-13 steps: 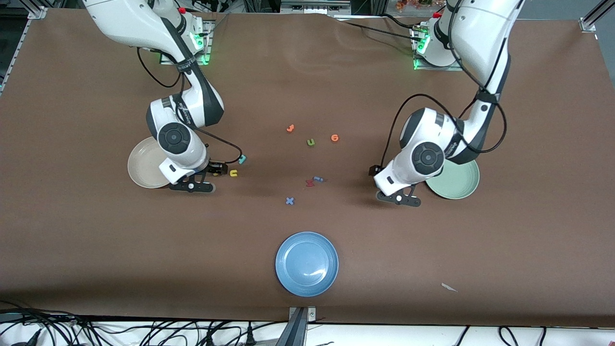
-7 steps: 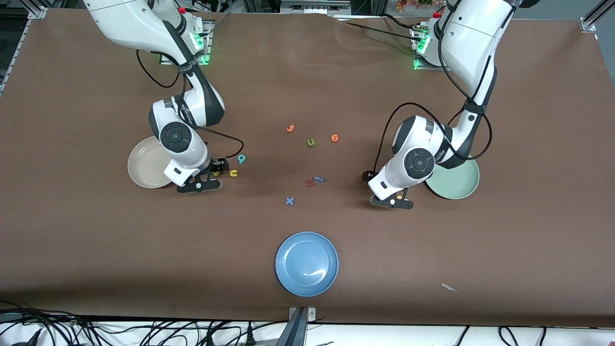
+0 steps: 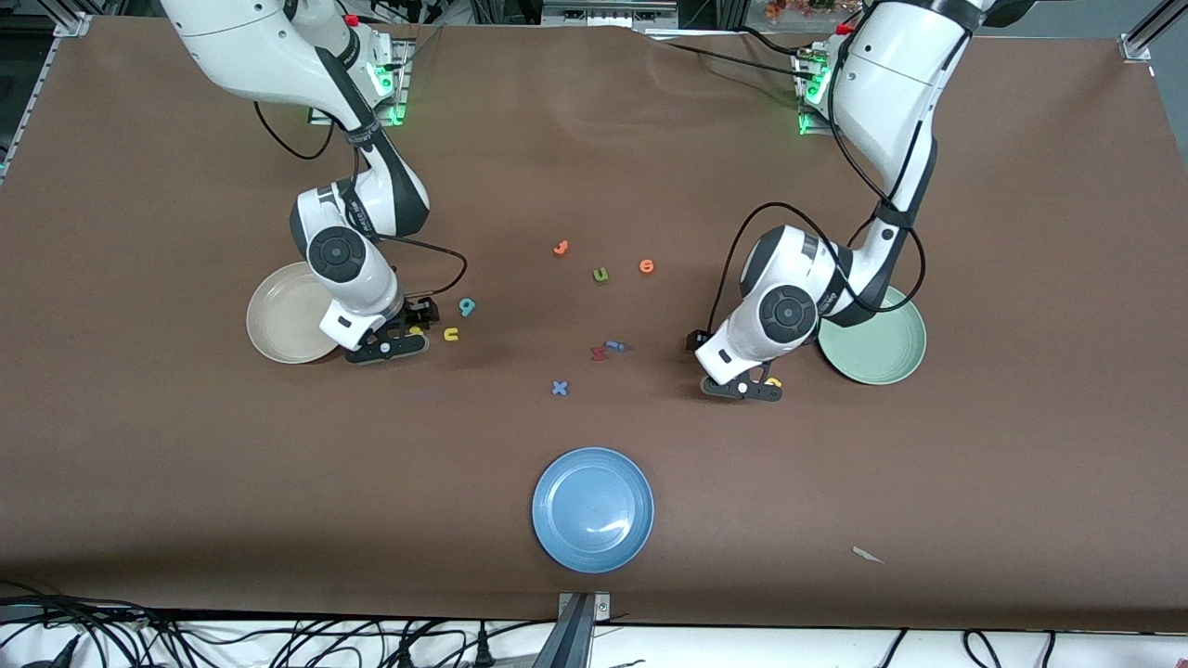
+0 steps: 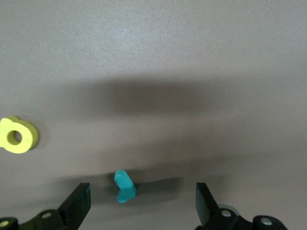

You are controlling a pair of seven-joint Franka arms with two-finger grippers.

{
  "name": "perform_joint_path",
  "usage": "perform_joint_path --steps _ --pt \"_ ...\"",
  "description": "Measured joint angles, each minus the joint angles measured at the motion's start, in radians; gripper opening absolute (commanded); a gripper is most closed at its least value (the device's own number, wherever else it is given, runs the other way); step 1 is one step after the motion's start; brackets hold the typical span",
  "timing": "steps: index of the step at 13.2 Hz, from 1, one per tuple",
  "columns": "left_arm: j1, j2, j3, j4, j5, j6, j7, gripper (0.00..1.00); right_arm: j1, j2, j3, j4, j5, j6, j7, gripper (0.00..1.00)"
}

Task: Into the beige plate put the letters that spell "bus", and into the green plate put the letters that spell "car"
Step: 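Drop the teal J and yellow 2 into the green and white plates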

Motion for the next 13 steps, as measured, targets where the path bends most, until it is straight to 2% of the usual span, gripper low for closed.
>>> perform_joint_path --steps 2,4,7,11,13 --pt "0.000 0.007 0.002 0.001 0.000 0.000 0.000 0.56 0.000 0.002 0.001 -0.006 0.000 0.038 0.000 0.73" --pt "0.000 0.010 0.005 0.003 0.000 0.000 0.000 0.40 0.000 0.003 0.002 -0.008 0.000 0.054 0.000 0.73" --pt "-0.001 0.009 0.005 0.012 0.000 0.000 0.000 0.03 0.000 0.004 0.003 -0.009 0.000 0.065 0.000 0.73" --pt "-0.001 0.008 0.004 0.015 0.000 -0.002 0.000 0.00 0.001 0.010 0.004 -0.010 0.001 0.075 0.003 0.70" --pt "0.000 0.007 0.006 0.017 0.000 -0.007 0.000 0.00 0.001 0.017 0.005 -0.010 0.002 0.083 0.004 0.64"
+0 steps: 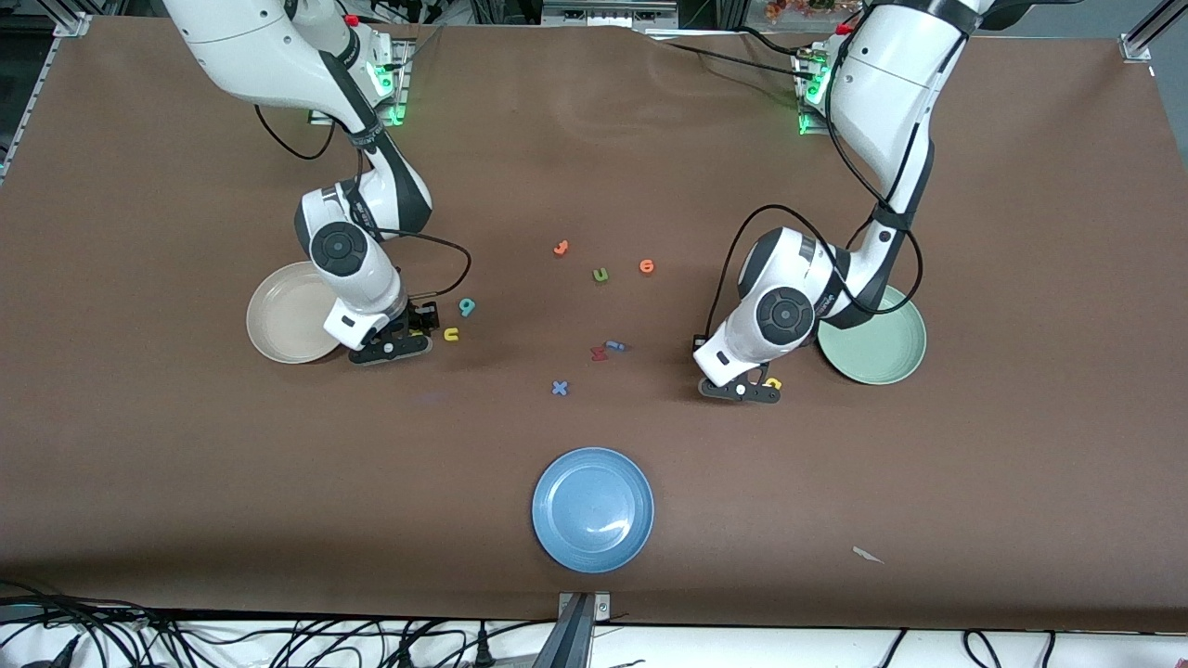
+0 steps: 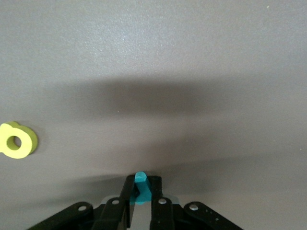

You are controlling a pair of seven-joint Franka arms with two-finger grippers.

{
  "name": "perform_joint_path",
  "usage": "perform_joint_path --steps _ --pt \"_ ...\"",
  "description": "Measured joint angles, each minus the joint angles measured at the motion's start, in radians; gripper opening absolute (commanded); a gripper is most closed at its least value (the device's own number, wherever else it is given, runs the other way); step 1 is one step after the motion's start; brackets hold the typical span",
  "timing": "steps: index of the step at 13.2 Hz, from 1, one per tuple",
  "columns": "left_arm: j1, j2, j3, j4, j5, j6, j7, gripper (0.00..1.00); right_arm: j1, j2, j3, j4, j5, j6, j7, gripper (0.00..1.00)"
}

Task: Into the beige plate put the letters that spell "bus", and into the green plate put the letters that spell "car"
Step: 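Drop the teal J and yellow 2 into the green and white plates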

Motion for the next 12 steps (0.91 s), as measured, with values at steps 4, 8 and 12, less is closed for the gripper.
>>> perform_joint_path --steps 4,8,12 --pt "0.068 -0.064 0.016 0.026 0.000 -0.127 0.006 0.00 0.002 -0.002 0.002 0.001 0.001 0.003 0.001 0.22" --pt "0.208 -0.162 0.020 0.025 0.029 -0.299 0.163 0.00 0.002 -0.009 0.001 0.001 0.002 0.002 0.030 0.14" --pt "0.318 -0.178 0.023 -0.031 0.086 -0.356 0.308 0.27 0.001 -0.011 -0.013 0.018 0.002 -0.014 0.038 0.14"
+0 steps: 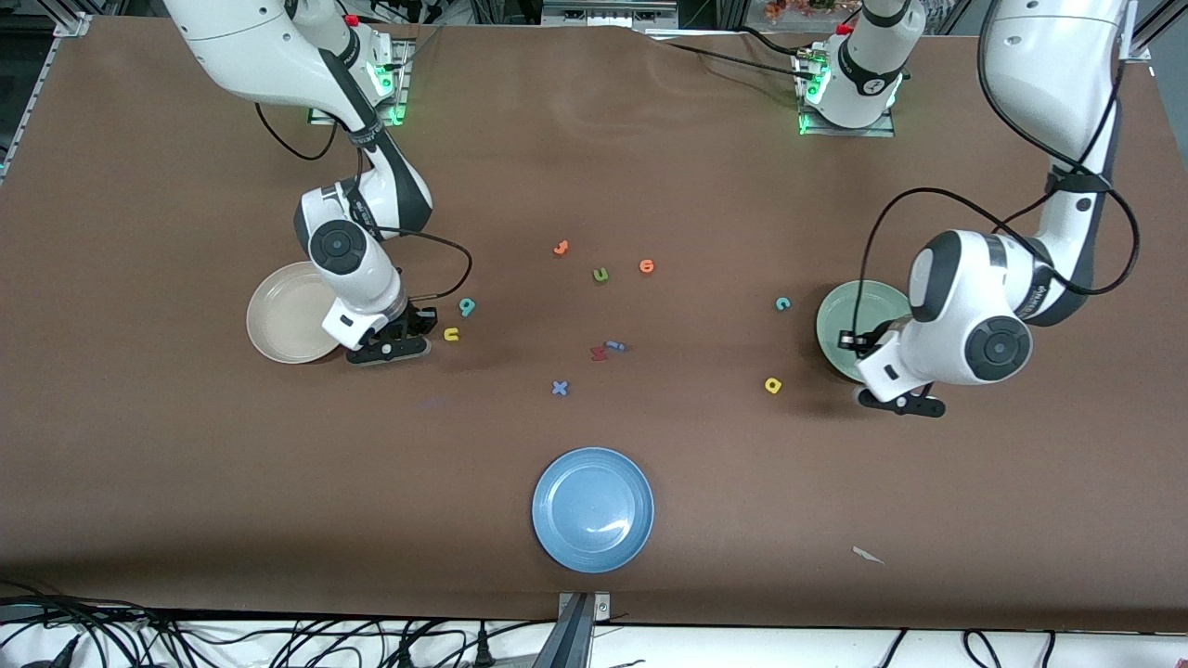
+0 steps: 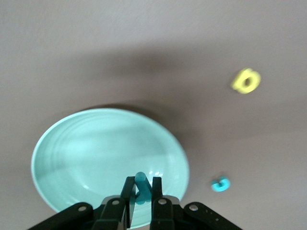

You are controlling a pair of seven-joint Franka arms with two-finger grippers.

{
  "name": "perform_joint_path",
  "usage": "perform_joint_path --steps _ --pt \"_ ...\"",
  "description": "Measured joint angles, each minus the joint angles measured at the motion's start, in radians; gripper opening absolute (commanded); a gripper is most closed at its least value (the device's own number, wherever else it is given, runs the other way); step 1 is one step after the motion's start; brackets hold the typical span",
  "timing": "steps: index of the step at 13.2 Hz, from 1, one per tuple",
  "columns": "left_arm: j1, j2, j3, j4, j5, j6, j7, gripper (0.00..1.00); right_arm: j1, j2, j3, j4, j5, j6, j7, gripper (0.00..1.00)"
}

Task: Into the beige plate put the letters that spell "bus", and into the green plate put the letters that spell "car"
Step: 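Drop the teal J and yellow 2 into the green and white plates, then grasp the teal c and yellow u with the left and right grippers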

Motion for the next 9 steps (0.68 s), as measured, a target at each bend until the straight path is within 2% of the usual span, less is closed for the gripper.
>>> perform_joint_path --steps 1,3,4,5,7,9 --pt "0.010 0.001 0.000 -0.025 0.002 0.000 0.012 0.47 -0.001 -0.005 -0.019 0.021 0.000 -0.038 -0.001 0.13" --pt "0.013 0.006 0.000 -0.068 0.002 0.004 0.014 0.69 -0.003 -0.037 -0.074 0.081 0.000 -0.177 -0.019 0.13" --pt "0.014 0.010 0.000 -0.075 0.002 0.007 0.014 0.73 -0.005 -0.063 -0.104 0.105 0.000 -0.253 -0.034 0.14" --pt "0.014 0.013 0.000 -0.076 0.002 0.007 0.014 0.73 -0.006 -0.086 -0.139 0.114 0.000 -0.309 -0.048 0.14" --pt "0.013 0.013 -0.004 -0.075 0.002 0.007 0.013 0.72 -0.007 -0.103 -0.217 0.106 0.000 -0.350 -0.092 0.14" --pt "0.009 0.012 -0.042 -0.073 0.002 0.007 0.003 0.72 -0.012 -0.090 -0.296 0.083 0.000 -0.352 -0.153 0.15"
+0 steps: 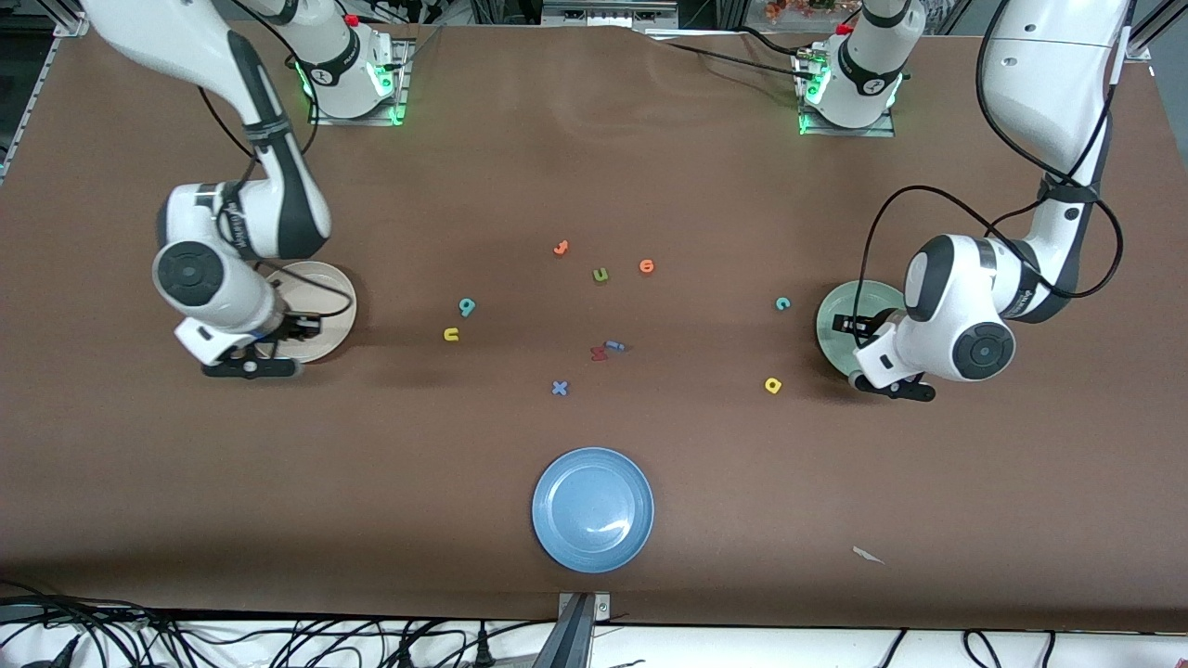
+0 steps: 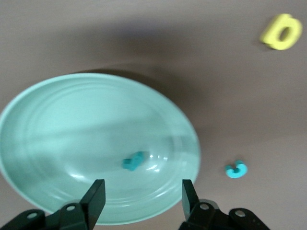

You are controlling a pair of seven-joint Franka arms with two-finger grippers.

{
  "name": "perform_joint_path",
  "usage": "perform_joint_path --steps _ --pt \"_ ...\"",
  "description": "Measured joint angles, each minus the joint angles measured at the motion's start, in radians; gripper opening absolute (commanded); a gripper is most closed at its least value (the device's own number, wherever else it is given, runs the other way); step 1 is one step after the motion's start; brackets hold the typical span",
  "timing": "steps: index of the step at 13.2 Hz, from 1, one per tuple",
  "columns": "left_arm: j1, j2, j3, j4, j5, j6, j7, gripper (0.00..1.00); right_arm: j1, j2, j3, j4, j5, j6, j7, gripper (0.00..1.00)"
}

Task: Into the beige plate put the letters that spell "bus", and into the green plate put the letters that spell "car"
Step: 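Grasp the teal c and yellow u with the left and right grippers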

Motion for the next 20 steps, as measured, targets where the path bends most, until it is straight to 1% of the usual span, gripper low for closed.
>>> perform_joint_path --steps 1,2,3,4,5,7,9,10,12,14,16,18,20 --pt "-0.010 0.000 -0.029 0.000 0.000 0.000 -0.032 0.72 -0.007 0.011 -0.025 -0.014 0.000 0.001 -0.025 0.19" --pt "-0.031 0.000 -0.051 0.000 0.000 0.000 -0.077 0.72 -0.017 0.021 -0.033 -0.029 0.000 0.005 -0.037 0.37" --pt "-0.056 0.000 -0.063 -0.001 0.000 0.002 -0.123 0.72 -0.023 0.031 -0.034 -0.044 0.000 0.015 -0.039 0.79" --pt "-0.082 0.000 -0.070 -0.007 0.000 0.016 -0.159 0.72 -0.022 0.038 -0.033 -0.056 0.000 0.024 -0.038 0.99" --pt "-0.102 -0.003 -0.077 -0.029 0.000 0.064 -0.178 0.72 -0.020 0.042 -0.032 -0.063 0.000 0.030 -0.036 1.00" --pt "-0.121 -0.020 -0.089 -0.135 0.000 0.219 -0.192 0.73 -0.016 0.041 -0.031 -0.060 0.001 0.033 -0.032 1.00" --pt "-0.123 -0.038 -0.090 -0.215 0.000 0.288 -0.192 0.73 -0.009 0.030 -0.021 -0.028 0.014 0.005 0.041 1.00" --pt "-0.121 -0.050 -0.089 -0.237 0.001 0.298 -0.191 0.73 -0.006 0.023 0.002 0.009 0.029 -0.037 0.115 0.99" --pt "-0.116 -0.083 -0.089 -0.271 0.008 0.303 -0.190 0.73 0.005 0.016 0.068 0.085 0.054 -0.103 0.290 0.99" --pt "-0.111 -0.106 -0.087 -0.297 0.026 0.316 -0.190 0.71 0.014 0.016 0.145 0.111 0.081 -0.104 0.409 0.99" --pt "-0.109 -0.111 -0.087 -0.322 0.028 0.352 -0.190 0.71 0.019 0.035 0.211 0.111 0.090 -0.041 0.449 0.99" --pt "-0.109 -0.111 -0.087 -0.339 0.028 0.378 -0.190 0.71 0.021 0.081 0.266 0.109 0.092 0.063 0.470 0.99" --pt "-0.108 -0.110 -0.087 -0.341 0.028 0.386 -0.191 0.70 0.039 0.130 0.292 0.109 0.093 0.140 0.472 0.99"
